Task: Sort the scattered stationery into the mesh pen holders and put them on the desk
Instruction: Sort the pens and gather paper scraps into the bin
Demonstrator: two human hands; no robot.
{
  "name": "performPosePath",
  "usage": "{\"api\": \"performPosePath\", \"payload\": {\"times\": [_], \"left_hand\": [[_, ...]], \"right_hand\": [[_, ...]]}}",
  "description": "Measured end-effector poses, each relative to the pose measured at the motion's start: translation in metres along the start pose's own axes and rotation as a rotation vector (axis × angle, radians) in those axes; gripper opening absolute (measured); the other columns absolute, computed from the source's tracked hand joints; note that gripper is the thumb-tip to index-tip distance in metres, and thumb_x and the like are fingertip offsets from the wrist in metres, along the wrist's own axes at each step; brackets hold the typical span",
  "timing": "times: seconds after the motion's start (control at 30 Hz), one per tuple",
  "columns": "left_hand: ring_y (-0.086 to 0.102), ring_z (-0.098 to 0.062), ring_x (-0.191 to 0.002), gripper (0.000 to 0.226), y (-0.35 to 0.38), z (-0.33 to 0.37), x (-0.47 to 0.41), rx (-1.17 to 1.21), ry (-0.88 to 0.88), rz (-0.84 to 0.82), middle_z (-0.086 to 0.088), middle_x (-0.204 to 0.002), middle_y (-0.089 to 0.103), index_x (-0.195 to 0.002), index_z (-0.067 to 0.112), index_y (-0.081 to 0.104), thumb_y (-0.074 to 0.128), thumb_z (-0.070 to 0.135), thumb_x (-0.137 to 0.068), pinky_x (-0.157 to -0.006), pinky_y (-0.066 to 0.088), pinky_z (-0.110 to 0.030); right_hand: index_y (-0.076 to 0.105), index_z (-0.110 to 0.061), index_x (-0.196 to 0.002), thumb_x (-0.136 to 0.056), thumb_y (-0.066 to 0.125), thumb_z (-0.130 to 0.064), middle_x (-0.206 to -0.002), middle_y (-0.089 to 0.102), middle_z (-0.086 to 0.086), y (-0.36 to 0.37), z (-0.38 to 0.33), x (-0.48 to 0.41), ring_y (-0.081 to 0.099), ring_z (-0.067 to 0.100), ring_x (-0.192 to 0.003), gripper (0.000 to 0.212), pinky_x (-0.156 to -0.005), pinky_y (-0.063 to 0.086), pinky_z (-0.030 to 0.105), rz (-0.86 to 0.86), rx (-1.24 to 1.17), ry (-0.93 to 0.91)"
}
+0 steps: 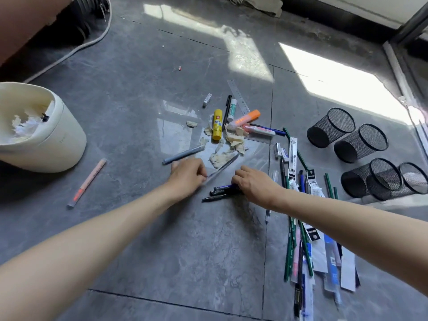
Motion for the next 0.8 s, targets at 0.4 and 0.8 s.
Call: {"api": "performPosePath", "payload": {"times": [0.4, 0.8], "left_hand": [[0.052, -0.011, -0.067, 0.023, 0.002, 0.0, 0.011, 0.261, 0.04, 0.116, 0.006, -0.068, 0.059, -0.067, 0.02, 0.055, 0.07, 0.007, -0.077, -0.065, 0.041, -0.028], [0.038, -0.024, -0.117, 0.031, -0.015, 0.0, -0.013, -0.222, 0.054, 0.185, -0.007, -0.12, 0.046, -0.113, 0.015, 0.059, 0.063, 0.03, -0.086, -0.094, 0.038, -0.039]], "right_hand": [[0.052, -0.009, -0.106, -0.084, 0.052, -0.002, -0.097, 0.055, 0.003, -0.003, 0.0, 0.029, 0.043, 0.015, -0.082, 0.023, -0.064, 0.047, 0.028, -0.201, -0.046, -0.061], [0.055, -0.003, -0.088, -0.071, 0.052, 0.01, -0.083, 0.052, 0.01, -0.011, 0.032, 0.023, 0.046, 0.02, -0.07, 0.022, -0.055, 0.048, 0.033, -0.091, -0.007, 0.209]]}}
Point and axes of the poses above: each hand's wrist, its own x-axis away from the middle knuckle, its own y-axis out of the palm, z = x × y, the point moved 6 cm from there along -x, towards the middle knuckle
